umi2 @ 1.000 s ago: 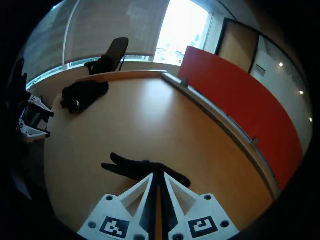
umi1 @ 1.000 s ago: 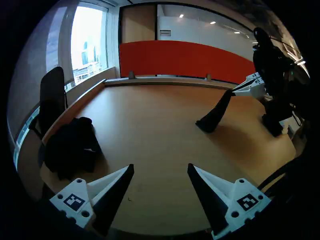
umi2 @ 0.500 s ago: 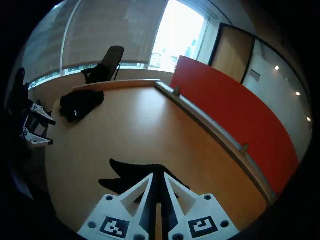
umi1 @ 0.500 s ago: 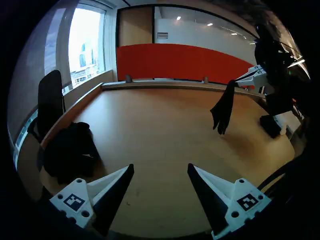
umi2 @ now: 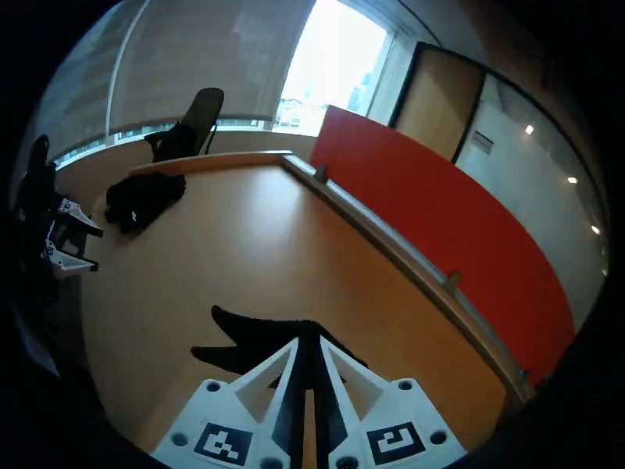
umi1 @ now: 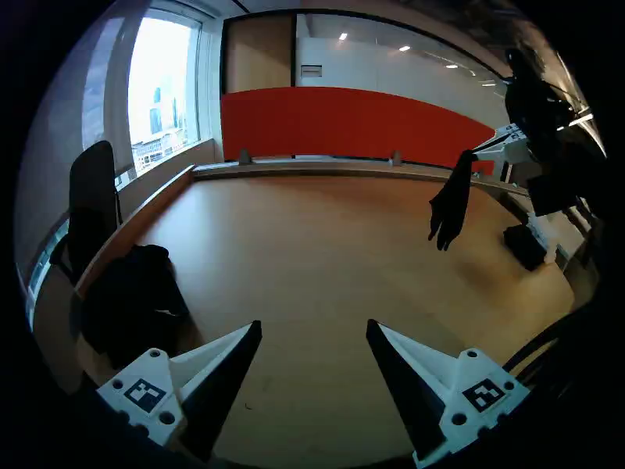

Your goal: Fold towel

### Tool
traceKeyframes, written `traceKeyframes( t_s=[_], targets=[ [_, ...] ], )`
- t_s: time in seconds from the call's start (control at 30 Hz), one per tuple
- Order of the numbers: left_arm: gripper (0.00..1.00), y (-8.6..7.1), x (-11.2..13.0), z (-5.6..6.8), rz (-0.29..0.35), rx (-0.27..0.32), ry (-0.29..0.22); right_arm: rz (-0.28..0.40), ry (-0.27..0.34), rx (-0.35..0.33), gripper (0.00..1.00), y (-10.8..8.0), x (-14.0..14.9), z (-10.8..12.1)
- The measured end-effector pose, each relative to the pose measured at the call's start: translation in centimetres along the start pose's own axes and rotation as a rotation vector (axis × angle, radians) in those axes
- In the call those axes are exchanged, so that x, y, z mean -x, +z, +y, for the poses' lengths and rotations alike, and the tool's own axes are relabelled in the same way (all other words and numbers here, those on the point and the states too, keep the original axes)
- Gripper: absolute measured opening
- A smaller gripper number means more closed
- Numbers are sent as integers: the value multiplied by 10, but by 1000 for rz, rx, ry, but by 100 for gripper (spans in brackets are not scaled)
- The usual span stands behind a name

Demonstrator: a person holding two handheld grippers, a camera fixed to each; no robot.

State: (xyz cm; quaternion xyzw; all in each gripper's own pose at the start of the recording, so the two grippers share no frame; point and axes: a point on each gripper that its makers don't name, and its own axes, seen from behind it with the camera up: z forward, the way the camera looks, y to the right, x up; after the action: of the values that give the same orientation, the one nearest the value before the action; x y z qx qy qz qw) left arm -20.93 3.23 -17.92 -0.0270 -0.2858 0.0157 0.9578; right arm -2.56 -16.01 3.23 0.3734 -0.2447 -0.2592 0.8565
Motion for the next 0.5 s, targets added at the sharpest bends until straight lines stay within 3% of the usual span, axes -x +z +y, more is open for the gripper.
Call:
traceKeyframes(
  t_s=[0.5],
  targets=[
    [100,11,-7,8,-8,16,8,-61,79,35,4,-33,52,61]
  ],
)
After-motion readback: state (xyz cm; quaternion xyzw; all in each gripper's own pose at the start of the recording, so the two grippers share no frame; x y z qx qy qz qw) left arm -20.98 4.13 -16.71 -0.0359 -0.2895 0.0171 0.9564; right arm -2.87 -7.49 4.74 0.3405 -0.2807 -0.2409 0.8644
